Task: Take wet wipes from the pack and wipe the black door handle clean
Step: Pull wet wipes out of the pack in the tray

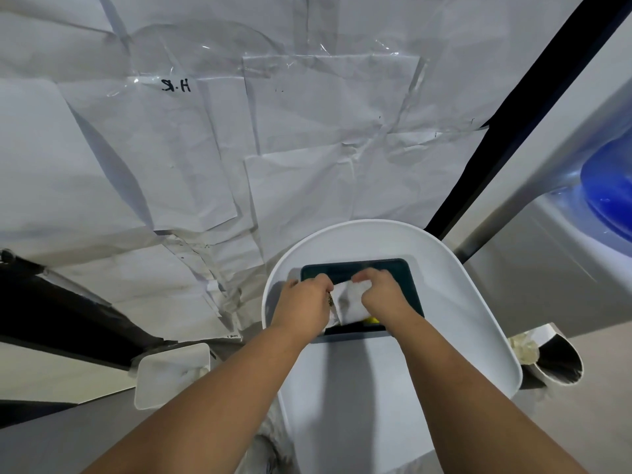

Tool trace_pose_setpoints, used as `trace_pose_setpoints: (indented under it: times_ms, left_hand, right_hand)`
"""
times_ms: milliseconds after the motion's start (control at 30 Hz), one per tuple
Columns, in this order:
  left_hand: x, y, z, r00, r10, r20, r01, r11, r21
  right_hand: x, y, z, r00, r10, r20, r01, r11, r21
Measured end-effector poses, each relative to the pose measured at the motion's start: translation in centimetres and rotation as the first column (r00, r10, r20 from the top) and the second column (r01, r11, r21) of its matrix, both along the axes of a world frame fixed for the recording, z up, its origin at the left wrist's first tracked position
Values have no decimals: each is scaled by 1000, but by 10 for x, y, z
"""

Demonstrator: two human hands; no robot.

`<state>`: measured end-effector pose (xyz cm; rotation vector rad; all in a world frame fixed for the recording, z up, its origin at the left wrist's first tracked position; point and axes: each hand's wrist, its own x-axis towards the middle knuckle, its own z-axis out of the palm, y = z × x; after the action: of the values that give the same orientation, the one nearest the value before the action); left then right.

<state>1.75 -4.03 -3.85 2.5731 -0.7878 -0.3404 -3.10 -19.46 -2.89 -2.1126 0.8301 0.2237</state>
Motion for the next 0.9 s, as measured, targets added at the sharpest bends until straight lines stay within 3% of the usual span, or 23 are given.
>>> trace_pose_setpoints:
  times_ms: [100,233,300,400,467,633,900]
  left_hand:
    - [4,0,4,982,138,-131,-155,979,-134]
    - [4,0,23,884,256,-392,-368,898,-242]
    - [5,3,28,799,249,-547,-456,845,-281]
    - [7,8,35,588,144,-796,-608,728,-317]
    - [7,11,41,516,96,-851,-667,669,-329]
    - [6,15,41,513,157,-844,-751,558,-353]
    - [2,21,37,500,161,-851,-780,510,-362]
  right_hand:
    - [1,-4,13,978,-167,128,142,973,183]
    - [2,-6,25,924,-355,143,243,832,499]
    - [2,-3,33,911,-382,157,222,773,594]
    - [2,4,42,909,-383,166,171,705,689]
    - [0,7,42,925,-338,175,134,719,682]
    - [-6,12,39,970,-147,193,42,886,461]
    - [-8,20,38,963,-199,182,105,899,425]
